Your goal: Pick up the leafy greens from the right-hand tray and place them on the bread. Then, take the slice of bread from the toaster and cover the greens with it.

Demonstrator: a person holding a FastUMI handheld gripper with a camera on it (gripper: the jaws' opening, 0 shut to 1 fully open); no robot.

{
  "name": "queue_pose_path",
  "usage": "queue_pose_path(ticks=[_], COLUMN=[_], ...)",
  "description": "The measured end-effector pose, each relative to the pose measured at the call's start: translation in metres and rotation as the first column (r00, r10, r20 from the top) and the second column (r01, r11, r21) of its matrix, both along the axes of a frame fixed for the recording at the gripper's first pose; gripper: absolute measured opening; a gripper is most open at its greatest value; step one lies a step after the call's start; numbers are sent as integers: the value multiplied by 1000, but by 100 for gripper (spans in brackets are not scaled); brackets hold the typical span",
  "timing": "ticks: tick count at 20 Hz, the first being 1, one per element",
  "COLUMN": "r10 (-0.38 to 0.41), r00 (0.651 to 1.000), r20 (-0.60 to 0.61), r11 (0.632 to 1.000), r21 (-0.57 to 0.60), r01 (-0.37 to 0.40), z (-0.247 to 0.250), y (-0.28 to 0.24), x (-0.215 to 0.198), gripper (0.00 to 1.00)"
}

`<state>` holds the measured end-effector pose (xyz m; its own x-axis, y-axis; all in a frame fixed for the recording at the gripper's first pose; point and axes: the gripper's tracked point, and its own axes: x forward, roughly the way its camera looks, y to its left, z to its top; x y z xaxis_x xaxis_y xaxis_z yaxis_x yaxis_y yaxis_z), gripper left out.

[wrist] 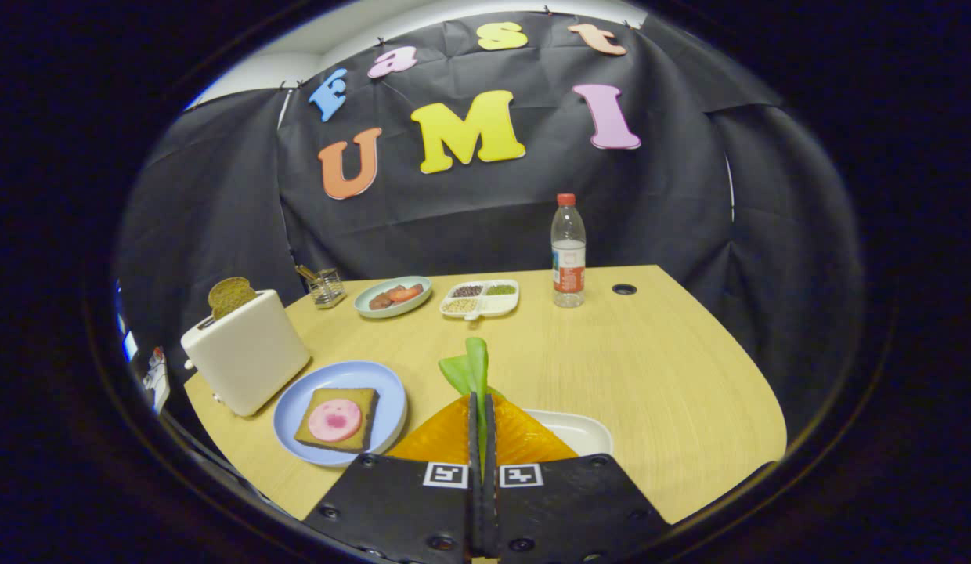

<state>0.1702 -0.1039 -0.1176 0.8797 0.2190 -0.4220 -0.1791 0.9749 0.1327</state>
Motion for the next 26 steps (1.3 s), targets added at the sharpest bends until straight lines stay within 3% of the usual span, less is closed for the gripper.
queue_pose_path(ticks=[6,14,24,26], r10=[63,80,107,111], r00=[997,997,993,993], r20=[43,-9,-51,-50], r11=[997,983,982,981], r21=[-53,-165,-152,-153], r01=[-60,-80,-114,-117], z=[31,-3,-42,-45], y=[72,156,210,214], x=[-6,18,23,22], gripper=[0,0,0,9])
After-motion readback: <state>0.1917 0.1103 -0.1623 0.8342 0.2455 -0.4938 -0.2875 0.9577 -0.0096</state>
